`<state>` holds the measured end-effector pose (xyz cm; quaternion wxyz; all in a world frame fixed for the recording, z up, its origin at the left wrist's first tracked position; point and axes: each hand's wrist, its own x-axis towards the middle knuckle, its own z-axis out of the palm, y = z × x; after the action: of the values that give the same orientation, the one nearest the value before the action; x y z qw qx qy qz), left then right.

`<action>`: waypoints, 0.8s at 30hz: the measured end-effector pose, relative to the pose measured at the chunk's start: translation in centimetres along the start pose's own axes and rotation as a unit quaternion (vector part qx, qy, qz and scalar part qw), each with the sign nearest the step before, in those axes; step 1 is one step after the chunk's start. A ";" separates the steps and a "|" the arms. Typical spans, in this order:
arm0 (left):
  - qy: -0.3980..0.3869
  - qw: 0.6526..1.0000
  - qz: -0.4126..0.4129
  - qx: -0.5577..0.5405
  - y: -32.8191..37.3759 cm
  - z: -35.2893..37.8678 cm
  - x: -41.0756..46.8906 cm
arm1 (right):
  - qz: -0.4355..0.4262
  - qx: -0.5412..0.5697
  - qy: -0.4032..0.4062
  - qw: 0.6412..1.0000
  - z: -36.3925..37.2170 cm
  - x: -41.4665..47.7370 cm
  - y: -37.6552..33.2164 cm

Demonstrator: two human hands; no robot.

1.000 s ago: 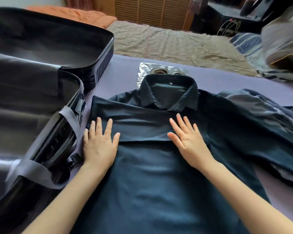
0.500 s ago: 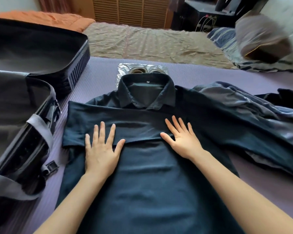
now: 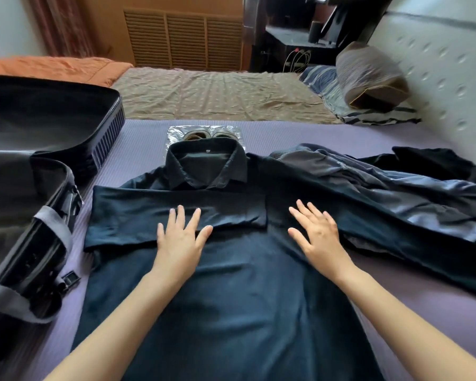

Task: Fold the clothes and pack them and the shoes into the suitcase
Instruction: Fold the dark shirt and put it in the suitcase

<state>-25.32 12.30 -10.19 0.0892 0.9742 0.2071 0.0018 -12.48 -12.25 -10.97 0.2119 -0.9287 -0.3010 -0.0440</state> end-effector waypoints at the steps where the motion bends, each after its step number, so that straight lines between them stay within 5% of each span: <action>1: -0.008 0.998 0.006 -0.054 1.6 -0.1 -0.3 | 0.010 -0.002 0.027 1.000 -0.9 -1.2 1.3; 6: -0.053 0.977 0.083 -0.188 9.2 0.3 -1.9 | 0.103 0.008 0.130 0.986 -5.5 -7.0 8.1; 14: -0.112 0.979 0.166 -0.045 15.9 4.9 -3.9 | 0.281 0.010 0.120 0.952 -7.8 -13.5 16.6; 18: -0.073 0.982 0.173 0.013 14.7 8.8 -5.7 | 0.277 0.036 0.126 0.952 -7.8 -13.9 17.8; 24: -0.078 0.979 0.187 -0.001 14.5 8.9 -6.1 | 0.368 -0.003 0.270 0.890 -9.6 -14.9 19.4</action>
<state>-24.67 -4.69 -16.21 0.1045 0.9928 0.0133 -0.0572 -13.01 -38.50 -12.52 0.2834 -0.9258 0.1310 -0.2130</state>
